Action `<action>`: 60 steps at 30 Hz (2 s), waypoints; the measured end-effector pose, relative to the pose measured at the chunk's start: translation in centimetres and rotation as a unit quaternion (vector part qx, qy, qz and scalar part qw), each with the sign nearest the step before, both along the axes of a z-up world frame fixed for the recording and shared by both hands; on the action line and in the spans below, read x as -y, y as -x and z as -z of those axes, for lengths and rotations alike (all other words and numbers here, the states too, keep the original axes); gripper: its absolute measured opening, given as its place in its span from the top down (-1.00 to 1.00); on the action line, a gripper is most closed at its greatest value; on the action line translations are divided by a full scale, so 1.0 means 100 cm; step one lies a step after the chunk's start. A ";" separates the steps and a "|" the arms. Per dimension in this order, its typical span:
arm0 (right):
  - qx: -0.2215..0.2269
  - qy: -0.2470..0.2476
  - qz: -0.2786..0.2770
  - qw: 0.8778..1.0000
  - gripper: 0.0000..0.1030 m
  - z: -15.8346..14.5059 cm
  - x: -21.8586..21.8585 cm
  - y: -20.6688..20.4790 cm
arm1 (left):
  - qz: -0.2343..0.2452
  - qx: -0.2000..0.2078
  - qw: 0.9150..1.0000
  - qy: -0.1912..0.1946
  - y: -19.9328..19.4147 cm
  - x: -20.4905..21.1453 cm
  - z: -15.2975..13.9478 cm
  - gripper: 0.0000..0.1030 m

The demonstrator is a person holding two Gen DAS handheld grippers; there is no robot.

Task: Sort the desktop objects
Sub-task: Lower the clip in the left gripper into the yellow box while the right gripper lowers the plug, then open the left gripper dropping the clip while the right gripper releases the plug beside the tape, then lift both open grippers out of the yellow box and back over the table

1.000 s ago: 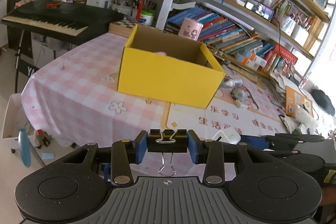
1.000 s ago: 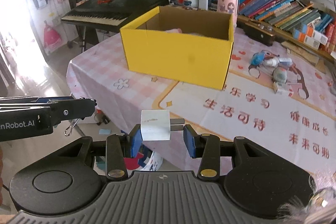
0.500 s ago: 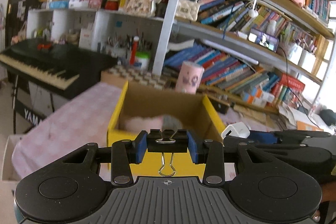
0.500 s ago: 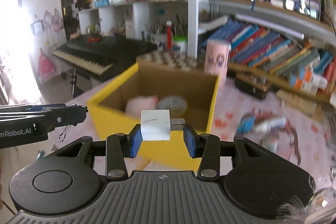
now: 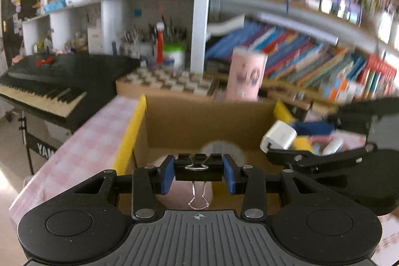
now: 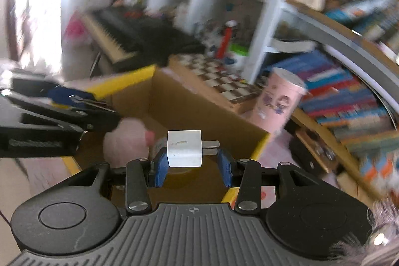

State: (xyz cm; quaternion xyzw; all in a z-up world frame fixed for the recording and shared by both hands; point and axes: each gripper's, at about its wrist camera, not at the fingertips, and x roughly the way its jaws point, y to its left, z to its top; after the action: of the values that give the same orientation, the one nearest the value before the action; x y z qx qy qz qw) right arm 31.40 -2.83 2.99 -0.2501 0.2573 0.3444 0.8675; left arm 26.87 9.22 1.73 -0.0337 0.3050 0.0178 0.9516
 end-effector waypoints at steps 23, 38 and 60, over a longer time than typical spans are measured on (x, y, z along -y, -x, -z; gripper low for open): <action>-0.030 0.145 -0.117 0.982 -0.10 0.051 -0.028 -0.041 | -0.011 -0.059 0.998 0.003 -0.006 0.013 0.026 0.15; 0.028 -0.080 0.053 0.995 -0.29 -0.022 0.030 0.005 | -0.054 0.075 0.996 -0.012 0.048 0.011 -0.033 -0.76; 0.030 -0.167 0.240 0.956 -0.46 -0.004 0.075 0.146 | -0.071 0.096 0.993 -0.008 0.165 0.006 -0.021 -0.95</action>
State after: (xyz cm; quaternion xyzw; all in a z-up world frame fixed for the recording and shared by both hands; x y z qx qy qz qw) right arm 16.81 -10.29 3.44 -0.0429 0.2221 0.1561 0.9615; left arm 10.38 8.59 3.86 -0.0496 0.2089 0.0843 0.9730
